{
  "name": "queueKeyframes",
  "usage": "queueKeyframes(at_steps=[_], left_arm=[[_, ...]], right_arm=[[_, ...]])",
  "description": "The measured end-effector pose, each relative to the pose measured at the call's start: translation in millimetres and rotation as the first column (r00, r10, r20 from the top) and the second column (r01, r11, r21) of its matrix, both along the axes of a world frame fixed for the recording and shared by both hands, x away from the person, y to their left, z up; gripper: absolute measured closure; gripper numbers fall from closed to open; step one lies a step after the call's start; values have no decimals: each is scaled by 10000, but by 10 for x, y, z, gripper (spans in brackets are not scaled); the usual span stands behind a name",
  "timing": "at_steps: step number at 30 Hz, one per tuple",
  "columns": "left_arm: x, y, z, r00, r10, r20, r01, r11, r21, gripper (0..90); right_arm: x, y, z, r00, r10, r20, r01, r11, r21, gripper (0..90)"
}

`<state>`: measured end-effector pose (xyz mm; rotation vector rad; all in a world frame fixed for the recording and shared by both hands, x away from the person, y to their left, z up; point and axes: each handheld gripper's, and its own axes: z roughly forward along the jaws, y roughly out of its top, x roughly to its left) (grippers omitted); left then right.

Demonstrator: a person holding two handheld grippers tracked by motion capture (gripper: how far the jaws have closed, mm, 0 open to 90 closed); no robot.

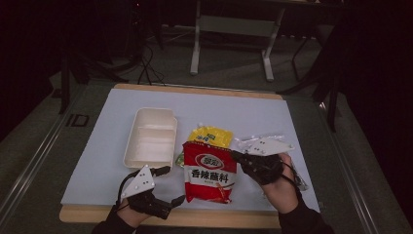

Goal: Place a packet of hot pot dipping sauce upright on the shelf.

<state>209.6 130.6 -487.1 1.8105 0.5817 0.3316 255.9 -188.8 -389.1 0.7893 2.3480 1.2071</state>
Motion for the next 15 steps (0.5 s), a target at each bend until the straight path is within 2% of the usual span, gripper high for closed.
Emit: queueKeyframes(at_steps=[5,9,11,13,15], left_arm=[[118,-14,54,9999,141,13,-141,9999,70,54],[261,-3,52,9977,324,-601,-315,9994,162,62],[302,-13,41,9970,146,-757,-137,9998,121,103],[313,-53,21,9983,32,-586,-12,9994,335,139],[337,-88,-7,9980,-156,-611,172,9995,260,164]], right_arm=[[-156,62,90,9975,637,298,-639,9980,36,900],[-263,99,152,9933,1046,494,-1052,9944,91,900],[-304,119,168,9912,1211,541,-1218,9925,98,900],[-344,132,180,9888,1362,612,-1366,9906,34,900],[-370,135,191,9866,1525,573,-1532,9882,86,900]])
